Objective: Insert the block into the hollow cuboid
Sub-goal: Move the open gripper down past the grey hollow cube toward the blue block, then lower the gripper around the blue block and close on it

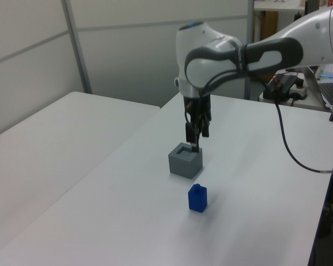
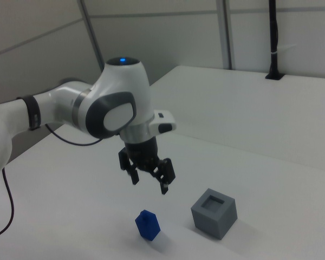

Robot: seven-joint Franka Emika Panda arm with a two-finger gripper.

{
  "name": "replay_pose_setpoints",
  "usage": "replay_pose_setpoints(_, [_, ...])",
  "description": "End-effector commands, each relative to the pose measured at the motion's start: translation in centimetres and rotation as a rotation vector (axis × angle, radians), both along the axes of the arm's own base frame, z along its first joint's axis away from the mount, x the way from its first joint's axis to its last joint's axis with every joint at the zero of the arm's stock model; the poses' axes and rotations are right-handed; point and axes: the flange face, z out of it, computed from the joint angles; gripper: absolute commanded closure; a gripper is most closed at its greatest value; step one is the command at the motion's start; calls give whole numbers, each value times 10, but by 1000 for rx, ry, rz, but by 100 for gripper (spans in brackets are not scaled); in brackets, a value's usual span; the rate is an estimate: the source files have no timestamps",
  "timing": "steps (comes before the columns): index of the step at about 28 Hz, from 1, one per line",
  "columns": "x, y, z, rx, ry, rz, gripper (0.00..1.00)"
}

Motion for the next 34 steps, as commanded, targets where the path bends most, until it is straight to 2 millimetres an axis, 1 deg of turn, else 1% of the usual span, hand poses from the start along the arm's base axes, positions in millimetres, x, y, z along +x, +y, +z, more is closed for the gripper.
replay_pose_setpoints(1, [-17, 5, -23, 1, -4, 23, 0])
replay_pose_setpoints(3, [-18, 7, -32, -2, 1, 31, 0])
replay_pose_setpoints(5, [-18, 20, -43, -7, -2, 57, 0])
replay_pose_setpoints(10, [-17, 30, -61, -24, 19, 89, 0])
replay_pose_setpoints(14, [-13, 40, -74, -43, 25, 110, 0])
replay_pose_setpoints(15, [-10, 42, -81, -43, 24, 114, 0])
replay_pose_setpoints(20, [-3, 48, -100, -44, 39, 125, 0])
replay_pose_setpoints(21, [-3, 50, -108, -49, 52, 133, 0])
replay_pose_setpoints(24, [-2, 59, -115, -63, 64, 161, 0])
replay_pose_setpoints(29, [-2, 64, -127, -68, 86, 174, 0])
replay_pose_setpoints(31, [-2, 70, -130, -78, 90, 189, 0])
replay_pose_setpoints(32, [-2, 71, -133, -84, 96, 195, 3])
replay_pose_setpoints(33, [-1, 71, -138, -99, 103, 199, 20])
replay_pose_setpoints(34, [-1, 71, -140, -103, 106, 199, 28])
